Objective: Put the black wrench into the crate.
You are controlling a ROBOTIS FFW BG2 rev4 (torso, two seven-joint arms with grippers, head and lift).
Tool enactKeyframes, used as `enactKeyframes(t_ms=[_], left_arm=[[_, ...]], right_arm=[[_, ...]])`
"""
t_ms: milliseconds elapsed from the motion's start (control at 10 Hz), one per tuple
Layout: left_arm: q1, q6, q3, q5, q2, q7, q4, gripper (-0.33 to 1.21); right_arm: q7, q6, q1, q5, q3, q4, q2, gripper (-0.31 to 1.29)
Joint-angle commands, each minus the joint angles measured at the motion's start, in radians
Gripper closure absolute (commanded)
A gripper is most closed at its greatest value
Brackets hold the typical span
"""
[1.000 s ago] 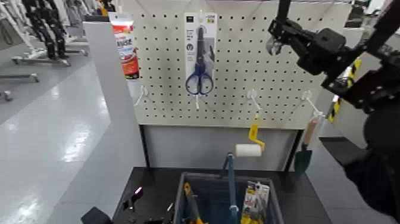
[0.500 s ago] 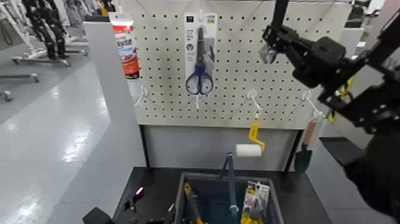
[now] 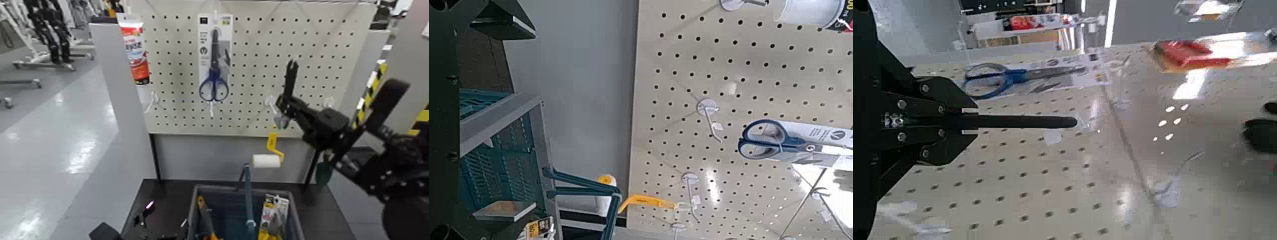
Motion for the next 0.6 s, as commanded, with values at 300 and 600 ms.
enactKeyframes(t_ms=[300,600], left_arm=[[0.000,-0.003,0.007,-0.002,-0.003,-0.002,0.003,0.10],[-0.002,-0.003,0.009,-0.006,-0.003,-0.002,0.005,0.10]], right_arm=[[-0.028,0.074,0.135,0.010,0.001,0.173,0.019,1.11],[-0.032,0.127,0.177,0.047,0.010,0.205,0.021,1.11]])
